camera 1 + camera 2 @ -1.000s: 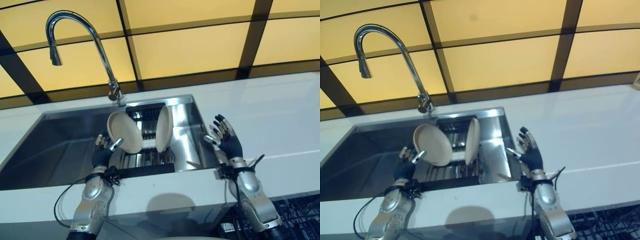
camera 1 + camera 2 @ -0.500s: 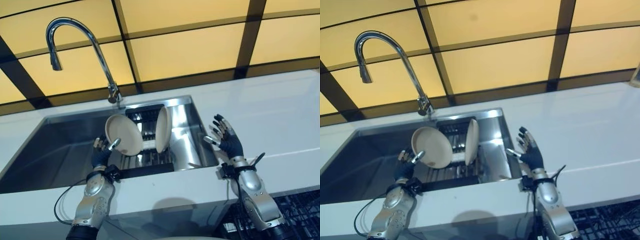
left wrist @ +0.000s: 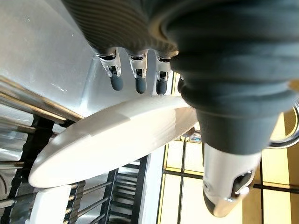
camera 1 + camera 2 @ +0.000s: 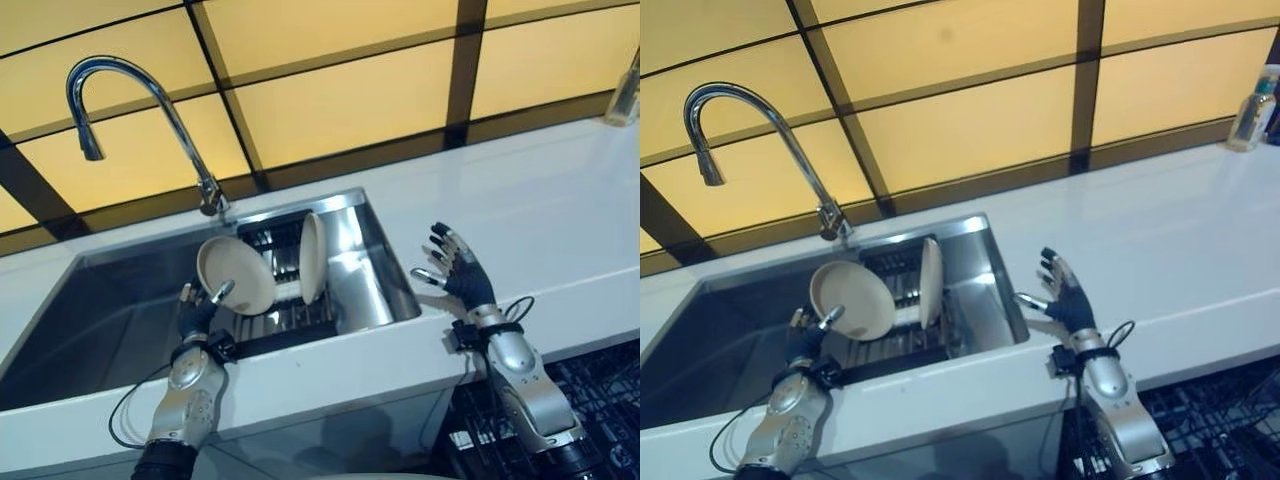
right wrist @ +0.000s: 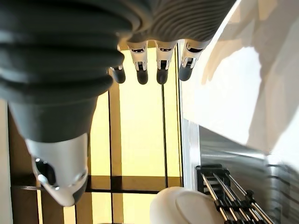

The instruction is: Pick up plates and place into dishwasher.

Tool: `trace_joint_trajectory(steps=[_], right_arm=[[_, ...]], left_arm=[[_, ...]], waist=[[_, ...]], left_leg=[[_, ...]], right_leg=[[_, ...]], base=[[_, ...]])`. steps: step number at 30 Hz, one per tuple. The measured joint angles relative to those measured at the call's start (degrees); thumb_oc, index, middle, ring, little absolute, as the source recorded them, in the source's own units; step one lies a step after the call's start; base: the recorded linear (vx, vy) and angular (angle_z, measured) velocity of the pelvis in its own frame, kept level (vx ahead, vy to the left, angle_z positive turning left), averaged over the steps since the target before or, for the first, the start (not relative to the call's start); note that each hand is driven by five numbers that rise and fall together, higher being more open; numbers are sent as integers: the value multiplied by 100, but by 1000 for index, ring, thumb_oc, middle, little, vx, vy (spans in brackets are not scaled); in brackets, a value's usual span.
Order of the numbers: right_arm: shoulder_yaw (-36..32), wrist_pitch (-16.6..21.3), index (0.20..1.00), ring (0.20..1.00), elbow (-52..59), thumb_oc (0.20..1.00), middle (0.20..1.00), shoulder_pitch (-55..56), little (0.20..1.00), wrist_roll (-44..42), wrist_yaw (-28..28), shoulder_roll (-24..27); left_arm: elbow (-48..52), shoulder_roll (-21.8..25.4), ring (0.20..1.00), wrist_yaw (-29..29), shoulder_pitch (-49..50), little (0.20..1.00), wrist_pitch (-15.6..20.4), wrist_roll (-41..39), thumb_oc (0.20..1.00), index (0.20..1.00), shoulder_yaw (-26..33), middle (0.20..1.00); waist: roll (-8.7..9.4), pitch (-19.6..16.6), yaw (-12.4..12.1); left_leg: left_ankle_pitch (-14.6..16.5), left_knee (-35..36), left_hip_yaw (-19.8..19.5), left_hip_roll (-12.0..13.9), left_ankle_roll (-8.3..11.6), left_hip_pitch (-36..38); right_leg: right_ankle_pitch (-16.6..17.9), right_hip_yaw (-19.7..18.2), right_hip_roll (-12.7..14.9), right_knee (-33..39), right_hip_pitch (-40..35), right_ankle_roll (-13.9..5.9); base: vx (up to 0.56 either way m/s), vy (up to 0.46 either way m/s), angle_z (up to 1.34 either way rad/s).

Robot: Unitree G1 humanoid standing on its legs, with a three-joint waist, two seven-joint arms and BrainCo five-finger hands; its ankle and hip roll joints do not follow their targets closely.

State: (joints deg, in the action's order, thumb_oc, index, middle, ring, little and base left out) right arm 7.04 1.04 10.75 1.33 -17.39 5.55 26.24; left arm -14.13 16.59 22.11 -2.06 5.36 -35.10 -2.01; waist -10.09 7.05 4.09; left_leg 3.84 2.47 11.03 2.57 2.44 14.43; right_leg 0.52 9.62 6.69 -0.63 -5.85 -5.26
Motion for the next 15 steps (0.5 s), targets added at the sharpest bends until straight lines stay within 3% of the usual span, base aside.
trace_joint_trajectory(steps=[10, 15], right_arm=[[-201, -95, 1000, 1000, 91, 1000, 1000, -236, 1000, 104, 37, 398], [-220, -26, 1000, 1000, 223, 1000, 1000, -379, 1000, 109, 135, 427]], left_arm=[[-260, 276, 1000, 0, -376, 1000, 399, 0, 1000, 1000, 11, 1000], [-381, 366, 1000, 6, -770, 1000, 398, -1, 1000, 1000, 98, 1000]], waist=[[65, 363, 162], [270, 628, 299]], left_leg=[[-18, -283, 372, -88, -45, -462], [-20, -429, 475, -106, -47, -714]], right_leg=[[-262, -320, 165, -1112, 1086, 27], [-237, -457, 161, -1282, 1414, 52]], base=[[-84, -2, -21], [-89, -24, -12]])
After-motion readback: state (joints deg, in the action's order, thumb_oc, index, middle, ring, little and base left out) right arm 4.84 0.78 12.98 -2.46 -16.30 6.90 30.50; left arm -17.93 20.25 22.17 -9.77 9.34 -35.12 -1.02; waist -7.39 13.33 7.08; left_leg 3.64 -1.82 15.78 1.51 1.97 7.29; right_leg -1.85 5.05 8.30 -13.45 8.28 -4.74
